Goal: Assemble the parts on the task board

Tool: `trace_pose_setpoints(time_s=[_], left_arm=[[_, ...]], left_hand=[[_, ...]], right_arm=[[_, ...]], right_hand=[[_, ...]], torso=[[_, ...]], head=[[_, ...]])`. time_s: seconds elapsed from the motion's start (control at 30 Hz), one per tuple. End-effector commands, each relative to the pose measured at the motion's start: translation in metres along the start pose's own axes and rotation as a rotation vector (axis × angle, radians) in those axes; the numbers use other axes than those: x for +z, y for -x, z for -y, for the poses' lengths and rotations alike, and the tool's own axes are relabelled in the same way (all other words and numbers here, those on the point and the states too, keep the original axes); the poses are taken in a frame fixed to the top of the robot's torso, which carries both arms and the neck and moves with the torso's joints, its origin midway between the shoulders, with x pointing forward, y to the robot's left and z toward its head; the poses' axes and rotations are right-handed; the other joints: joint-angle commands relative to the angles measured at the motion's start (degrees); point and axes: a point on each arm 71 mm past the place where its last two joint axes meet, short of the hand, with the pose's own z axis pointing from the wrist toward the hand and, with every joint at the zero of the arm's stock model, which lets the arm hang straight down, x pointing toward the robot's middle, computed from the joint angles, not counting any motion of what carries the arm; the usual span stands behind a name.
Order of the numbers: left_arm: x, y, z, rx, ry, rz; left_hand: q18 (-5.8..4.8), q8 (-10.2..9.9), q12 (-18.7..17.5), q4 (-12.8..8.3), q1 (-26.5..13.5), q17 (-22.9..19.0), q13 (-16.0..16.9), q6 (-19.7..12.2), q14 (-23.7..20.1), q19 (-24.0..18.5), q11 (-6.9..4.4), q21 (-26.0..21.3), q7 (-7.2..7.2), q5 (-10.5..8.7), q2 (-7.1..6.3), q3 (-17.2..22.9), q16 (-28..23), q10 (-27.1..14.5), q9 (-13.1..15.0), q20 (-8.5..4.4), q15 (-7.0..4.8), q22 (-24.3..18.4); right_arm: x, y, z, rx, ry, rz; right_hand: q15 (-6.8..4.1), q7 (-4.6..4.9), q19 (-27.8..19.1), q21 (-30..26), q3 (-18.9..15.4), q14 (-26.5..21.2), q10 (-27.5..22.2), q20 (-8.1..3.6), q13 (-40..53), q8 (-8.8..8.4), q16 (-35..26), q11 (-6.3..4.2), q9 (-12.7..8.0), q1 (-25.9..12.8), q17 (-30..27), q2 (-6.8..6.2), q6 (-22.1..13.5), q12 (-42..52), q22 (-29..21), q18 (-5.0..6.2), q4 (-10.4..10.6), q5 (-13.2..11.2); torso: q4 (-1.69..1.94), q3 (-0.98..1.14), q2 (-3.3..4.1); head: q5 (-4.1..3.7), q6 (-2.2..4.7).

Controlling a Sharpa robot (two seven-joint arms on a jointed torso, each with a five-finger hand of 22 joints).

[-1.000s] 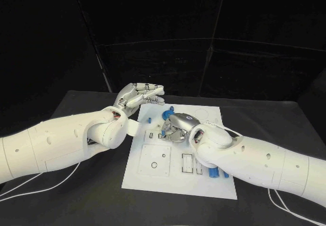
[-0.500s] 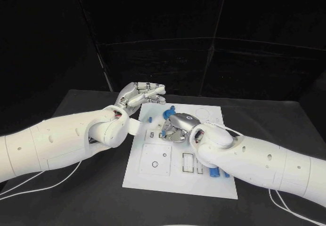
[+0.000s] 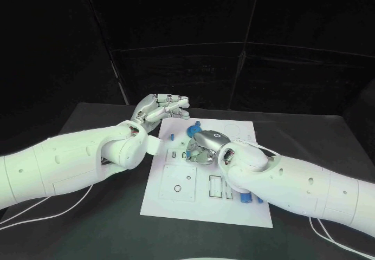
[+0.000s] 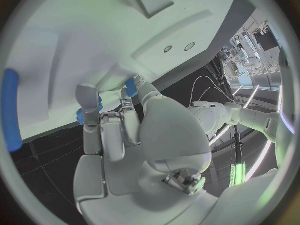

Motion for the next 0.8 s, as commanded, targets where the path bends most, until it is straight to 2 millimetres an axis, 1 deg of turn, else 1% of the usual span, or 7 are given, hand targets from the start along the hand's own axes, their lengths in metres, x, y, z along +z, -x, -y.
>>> trace_pose_setpoints(time_s=[0.03, 0.2, 0.3, 0.4, 0.53, 0.63, 0.8], left_arm=[[0.0005, 0.0004, 0.0008, -0.001, -0.003, -0.003], [0.0007, 0.0011, 0.0006, -0.001, -0.002, -0.002], [0.0007, 0.0010, 0.0005, -0.001, -0.002, -0.002], [0.0007, 0.0010, 0.0005, -0.001, -0.001, -0.003], [0.0007, 0.0010, 0.0004, -0.002, 0.000, -0.004], [0.0007, 0.0010, 0.0004, -0.002, 0.000, -0.004], [0.0009, 0.0008, 0.0000, -0.003, 0.004, -0.006]], left_hand=[[0.61, -0.2, 0.1, -0.3, 0.0, 0.0, 0.0, 0.2, -0.2, -0.4, 0.07, 0.1, 0.09, 0.19, 0.40, 0.1, 0.2, 0.2, -0.1, -0.17, -0.27, 0.0], [0.61, -0.2, 0.0, -0.4, 0.0, 0.0, -0.1, 0.2, -0.3, -0.4, 0.09, 0.1, 0.10, 0.19, 0.40, 0.1, 0.2, 0.2, -0.1, -0.16, -0.26, -0.1], [0.61, -0.2, 0.0, -0.4, 0.0, 0.0, -0.1, 0.2, -0.3, -0.4, 0.09, 0.1, 0.10, 0.19, 0.40, 0.1, 0.2, 0.2, -0.1, -0.16, -0.26, -0.1], [0.61, -0.2, 0.0, -0.4, 0.0, 0.0, -0.1, 0.2, -0.3, -0.4, 0.09, 0.1, 0.10, 0.19, 0.40, 0.1, 0.2, 0.2, -0.1, -0.16, -0.26, -0.1], [0.61, -0.2, 0.0, -0.4, 0.0, 0.0, -0.1, 0.1, -0.3, -0.4, 0.10, 0.1, 0.12, 0.20, 0.39, 0.1, 0.2, 0.2, -0.1, -0.16, -0.25, -0.1], [0.61, -0.2, 0.0, -0.4, 0.0, 0.0, -0.1, 0.1, -0.3, -0.4, 0.10, 0.1, 0.12, 0.20, 0.39, 0.1, 0.2, 0.2, -0.1, -0.16, -0.25, -0.1], [0.61, -0.3, 0.0, -0.4, 0.0, 0.0, -0.1, 0.1, -0.3, -0.4, 0.10, 0.1, 0.13, 0.19, 0.38, 0.1, 0.2, 0.2, -0.1, -0.16, -0.25, -0.1]], right_arm=[[-0.0016, -0.0059, 0.0043, -0.024, -0.032, -0.041], [-0.0020, -0.0058, 0.0037, -0.024, -0.033, -0.038], [-0.0019, -0.0055, 0.0030, -0.022, -0.032, -0.032], [-0.0018, -0.0049, 0.0026, -0.018, -0.032, -0.021], [-0.0017, -0.0040, 0.0026, -0.014, -0.034, -0.007], [-0.0016, -0.0034, 0.0027, -0.011, -0.036, 0.001], [-0.0013, -0.0025, 0.0023, -0.007, -0.037, 0.016]], right_hand=[[-0.14, 0.25, -0.4, -0.3, 0.0, 4.4, -0.5, -0.15, 1.7, -0.14, -0.1, 0.00, 0.0, -0.5, 7.6, -0.11, 0.2, -0.4, -0.1, -0.25, 0.1, -0.1], [0.00, 0.51, -0.7, -0.5, 0.0, 4.4, -0.9, -0.04, 1.2, -0.64, -0.2, 0.20, -0.2, -0.7, 7.3, -0.60, -0.5, -0.8, -0.5, -0.19, 0.0, 0.0], [0.22, 0.87, -0.9, -0.8, 0.0, 4.3, -1.3, 0.12, 0.8, -1.25, -0.3, 0.49, -0.5, -1.0, 7.1, -1.07, -1.4, -1.2, -1.0, -0.15, 0.0, 0.0], [0.58, 1.34, -1.2, -1.1, -0.5, 4.2, -1.8, 0.40, 0.1, -1.99, -0.5, 0.92, -0.6, -1.9, 6.8, -1.82, -2.6, -1.8, -1.5, -0.11, 0.4, -0.1], [0.96, 1.73, -1.4, -1.4, -1.7, 4.2, -2.3, 0.80, -0.4, -2.80, -0.6, 1.33, -0.6, -3.4, 6.5, -2.88, -4.0, -2.2, -2.0, -0.01, 1.2, 0.5], [1.15, 1.99, -1.6, -1.6, -2.2, 4.1, -2.8, 0.99, -1.0, -3.35, -0.8, 1.56, -0.6, -3.6, 6.2, -3.11, -5.2, -2.8, -2.4, 0.06, 1.5, 0.7], [1.28, 2.14, -1.7, -1.8, -2.6, 4.0, -3.2, 1.13, -1.5, -3.61, -0.9, 1.72, -0.6, -3.7, 5.9, -3.21, -5.8, -3.1, -2.6, 0.11, 1.7, 0.7]], torso=[[0.04, 0.01, 0.00], [0.00, -0.02, 0.01], [0.00, -0.02, 0.01], [0.01, -0.04, 0.01], [0.02, -0.03, 0.02], [0.02, -0.04, 0.02], [0.01, -0.02, 0.02]], head=[[0.01, -0.01], [0.00, 0.07], [0.00, 0.11], [-0.03, 0.18], [-0.04, 0.20], [-0.03, 0.17], [-0.08, 0.02]])
